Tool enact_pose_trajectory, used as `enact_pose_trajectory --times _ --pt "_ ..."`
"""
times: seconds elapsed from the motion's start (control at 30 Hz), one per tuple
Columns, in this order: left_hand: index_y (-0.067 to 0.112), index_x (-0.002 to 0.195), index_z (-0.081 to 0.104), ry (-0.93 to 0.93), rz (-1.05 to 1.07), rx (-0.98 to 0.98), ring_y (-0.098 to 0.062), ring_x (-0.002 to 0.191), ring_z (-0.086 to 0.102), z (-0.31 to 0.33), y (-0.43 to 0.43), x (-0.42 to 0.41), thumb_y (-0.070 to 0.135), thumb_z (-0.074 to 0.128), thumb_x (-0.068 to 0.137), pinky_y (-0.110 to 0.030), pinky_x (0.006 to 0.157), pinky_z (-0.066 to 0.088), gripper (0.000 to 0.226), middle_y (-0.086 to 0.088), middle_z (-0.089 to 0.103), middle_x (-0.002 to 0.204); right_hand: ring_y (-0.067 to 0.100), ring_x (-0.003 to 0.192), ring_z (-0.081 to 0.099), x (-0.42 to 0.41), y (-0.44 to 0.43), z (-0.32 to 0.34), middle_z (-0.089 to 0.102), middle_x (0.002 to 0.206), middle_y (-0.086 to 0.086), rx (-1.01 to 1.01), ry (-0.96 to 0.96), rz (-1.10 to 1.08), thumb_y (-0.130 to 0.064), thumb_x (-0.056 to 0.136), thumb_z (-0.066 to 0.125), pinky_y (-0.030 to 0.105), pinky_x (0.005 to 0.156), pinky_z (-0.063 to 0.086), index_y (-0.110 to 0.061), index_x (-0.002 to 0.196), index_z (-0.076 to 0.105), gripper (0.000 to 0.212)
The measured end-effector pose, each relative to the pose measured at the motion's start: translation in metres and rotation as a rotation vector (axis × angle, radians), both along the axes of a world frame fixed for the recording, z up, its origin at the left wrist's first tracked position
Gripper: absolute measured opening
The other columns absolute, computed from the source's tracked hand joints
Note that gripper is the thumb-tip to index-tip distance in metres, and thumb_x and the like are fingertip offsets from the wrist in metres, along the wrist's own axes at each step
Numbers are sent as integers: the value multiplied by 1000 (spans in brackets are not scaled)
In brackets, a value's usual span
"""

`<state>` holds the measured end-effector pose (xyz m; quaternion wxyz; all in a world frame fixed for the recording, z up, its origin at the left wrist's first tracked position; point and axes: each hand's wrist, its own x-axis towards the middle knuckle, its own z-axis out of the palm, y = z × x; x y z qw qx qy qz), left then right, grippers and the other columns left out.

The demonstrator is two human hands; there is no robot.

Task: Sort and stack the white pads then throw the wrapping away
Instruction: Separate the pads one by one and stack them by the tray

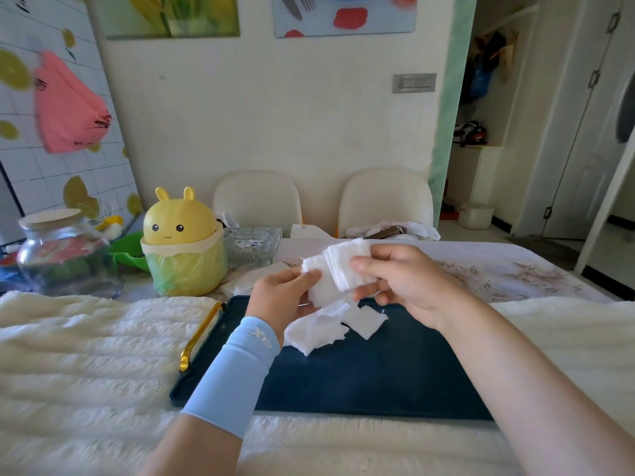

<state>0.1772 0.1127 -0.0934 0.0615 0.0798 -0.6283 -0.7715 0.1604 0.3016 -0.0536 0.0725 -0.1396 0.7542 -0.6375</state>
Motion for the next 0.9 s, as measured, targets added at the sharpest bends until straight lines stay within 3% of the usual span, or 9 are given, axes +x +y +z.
enact_pose_trajectory --times 0.07,0.17,0.23,0.37,0.47,0.63,0.77,0.83,0.9 --pt "3 101 72 -22 -53 24 -27 80 74 0 1 1 12 66 92 -37 73 61 14 -16 76 92 18 66 72 3 -4 0 79 89 0 84 53 -42 -22 90 74 21 52 40 -17 102 77 13" --pt "2 101 70 -35 -140 32 -25 80 74 2 3 3 12 60 96 -32 66 61 15 -17 76 93 16 56 67 1 -8 -5 78 81 5 203 132 -142 -30 81 83 31 73 57 -20 86 79 12" --pt "1 102 70 -28 -168 39 -27 82 74 2 4 4 13 58 98 -32 67 60 17 -18 75 95 14 51 62 -1 -8 -8 76 77 9 246 146 -192 -35 78 85 34 74 56 -20 81 78 16" --pt "2 103 69 -21 -150 29 -25 80 74 0 6 3 15 56 99 -31 66 60 19 -17 76 94 10 50 53 0 -6 -3 63 58 -2 254 140 -192 -36 78 84 25 62 46 -11 83 75 27" --pt "3 103 71 -12 -133 32 -21 76 74 2 6 3 15 57 99 -27 62 60 19 -15 76 91 11 52 48 0 -4 0 56 54 0 200 62 -151 -40 78 83 22 57 38 -16 80 74 26" --pt "1 112 69 -5 -189 -4 -29 90 74 2 7 4 18 54 101 -33 73 61 25 -18 75 98 11 53 50 -3 -7 -9 62 67 -3 283 110 -196 -35 76 86 23 58 44 -5 87 73 34" --pt "4 112 70 19 -264 -2 -33 101 71 6 6 4 40 67 88 -40 85 59 44 -17 74 105 15 78 69 -4 -7 -9 75 87 -1 280 154 -212 -33 74 88 30 73 54 -18 93 74 28" --pt "5 107 73 57 -296 -87 -33 103 70 6 6 6 32 77 79 -39 89 57 39 -16 75 105 9 90 68 -4 -6 -8 71 101 -5 227 142 -177 -30 75 88 27 77 55 -24 113 66 44" --pt "5 106 72 70 -287 -135 -32 100 72 4 5 5 12 74 85 -36 86 58 22 -14 75 103 10 89 68 -5 -3 -9 67 105 -1 115 71 -77 -21 79 85 28 76 57 -25 130 57 58"
